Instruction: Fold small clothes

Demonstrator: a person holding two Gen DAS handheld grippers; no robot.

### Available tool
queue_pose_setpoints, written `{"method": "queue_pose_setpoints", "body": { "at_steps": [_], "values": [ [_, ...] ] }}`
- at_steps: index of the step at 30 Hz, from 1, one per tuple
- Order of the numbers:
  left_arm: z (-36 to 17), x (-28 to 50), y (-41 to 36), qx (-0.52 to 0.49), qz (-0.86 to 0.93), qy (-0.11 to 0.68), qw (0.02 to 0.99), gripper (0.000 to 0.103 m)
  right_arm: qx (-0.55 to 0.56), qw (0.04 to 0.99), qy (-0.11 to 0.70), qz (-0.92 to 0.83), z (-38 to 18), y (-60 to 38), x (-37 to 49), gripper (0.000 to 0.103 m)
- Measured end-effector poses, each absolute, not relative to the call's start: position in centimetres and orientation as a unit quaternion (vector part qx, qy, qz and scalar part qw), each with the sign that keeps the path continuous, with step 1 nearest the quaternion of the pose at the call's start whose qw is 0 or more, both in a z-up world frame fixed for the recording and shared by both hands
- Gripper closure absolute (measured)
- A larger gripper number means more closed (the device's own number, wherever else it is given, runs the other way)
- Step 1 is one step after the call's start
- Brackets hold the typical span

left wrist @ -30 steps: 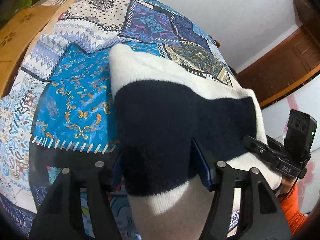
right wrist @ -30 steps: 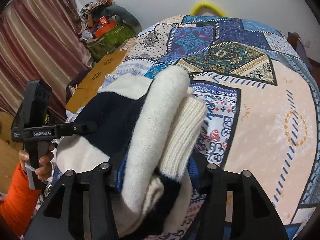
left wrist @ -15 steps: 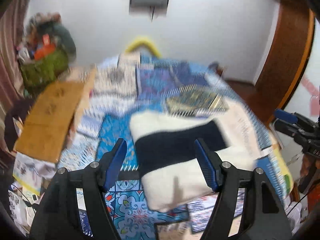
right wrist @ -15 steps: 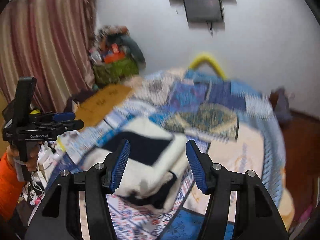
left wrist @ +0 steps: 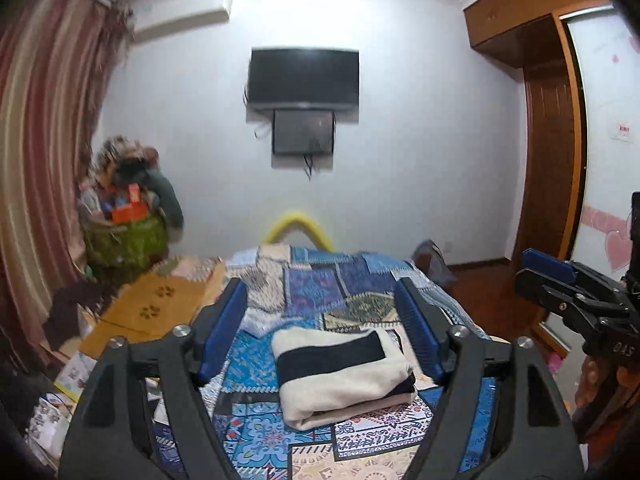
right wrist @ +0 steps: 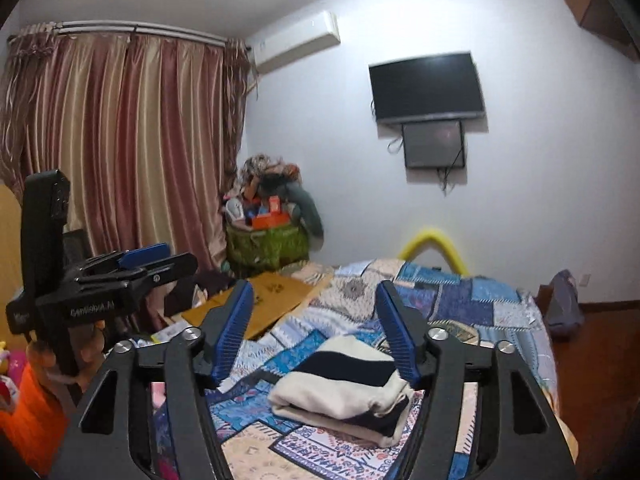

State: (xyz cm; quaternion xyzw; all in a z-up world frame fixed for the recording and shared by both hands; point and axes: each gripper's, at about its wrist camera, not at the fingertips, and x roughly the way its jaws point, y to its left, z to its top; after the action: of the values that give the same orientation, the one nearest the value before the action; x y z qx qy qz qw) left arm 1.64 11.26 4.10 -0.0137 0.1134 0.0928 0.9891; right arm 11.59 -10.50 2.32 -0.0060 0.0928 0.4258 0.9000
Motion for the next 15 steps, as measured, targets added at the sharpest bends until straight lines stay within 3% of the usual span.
{"method": "queue_pose_setpoints", "body": {
  "at_steps": [2, 6, 8, 15],
  "values": [
    [4.0, 0.2, 10.3, -0.004, 0.1, 0.099, 0.99, 0.015, 0.0, 0.908, 0.079, 0.411, 2.3, -10.8, 10.2, 0.022],
    [3.5, -1.3, 9.5, -0.003, 0.099, 0.087, 0.991, 0.004, 0.013, 0.914, 0.08, 0.397, 2.1, -10.9, 9.6, 0.013],
    [3.4, -1.7, 9.3, -0.005, 0.096, 0.086, 0.992, 0.001, 0.009, 0.92, 0.078, 0.385, 2.1, -10.9, 9.5, 0.002],
    [3.2, -2.3, 9.0, -0.015, 0.088, 0.089, 0.992, 0.001, -0.005, 0.924, 0.073, 0.375, 2.0, -11.2, 8.7, 0.001]
  ]
}}
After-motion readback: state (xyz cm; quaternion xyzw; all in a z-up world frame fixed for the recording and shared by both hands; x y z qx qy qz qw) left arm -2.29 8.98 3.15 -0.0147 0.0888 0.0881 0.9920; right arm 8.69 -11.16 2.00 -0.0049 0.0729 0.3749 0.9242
